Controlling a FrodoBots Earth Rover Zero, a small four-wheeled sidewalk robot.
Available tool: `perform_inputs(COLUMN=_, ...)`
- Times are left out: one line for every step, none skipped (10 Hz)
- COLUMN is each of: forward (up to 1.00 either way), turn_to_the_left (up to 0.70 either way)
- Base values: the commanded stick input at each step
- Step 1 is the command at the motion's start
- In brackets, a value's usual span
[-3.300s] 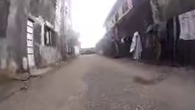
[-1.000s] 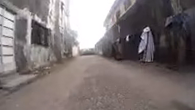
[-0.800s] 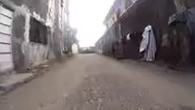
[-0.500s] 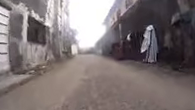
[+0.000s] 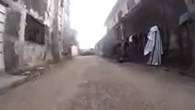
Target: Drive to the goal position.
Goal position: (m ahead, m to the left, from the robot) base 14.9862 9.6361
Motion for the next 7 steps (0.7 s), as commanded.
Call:
perform_inputs(forward=0.50, turn_to_the_left=0.00)
perform_inputs(forward=0.50, turn_to_the_left=0.00)
perform_inputs(forward=0.50, turn_to_the_left=0.00)
perform_inputs(forward=0.50, turn_to_the_left=0.00)
perform_inputs(forward=0.50, turn_to_the_left=0.00)
perform_inputs(forward=0.50, turn_to_the_left=0.00)
perform_inputs(forward=0.50, turn_to_the_left=0.00)
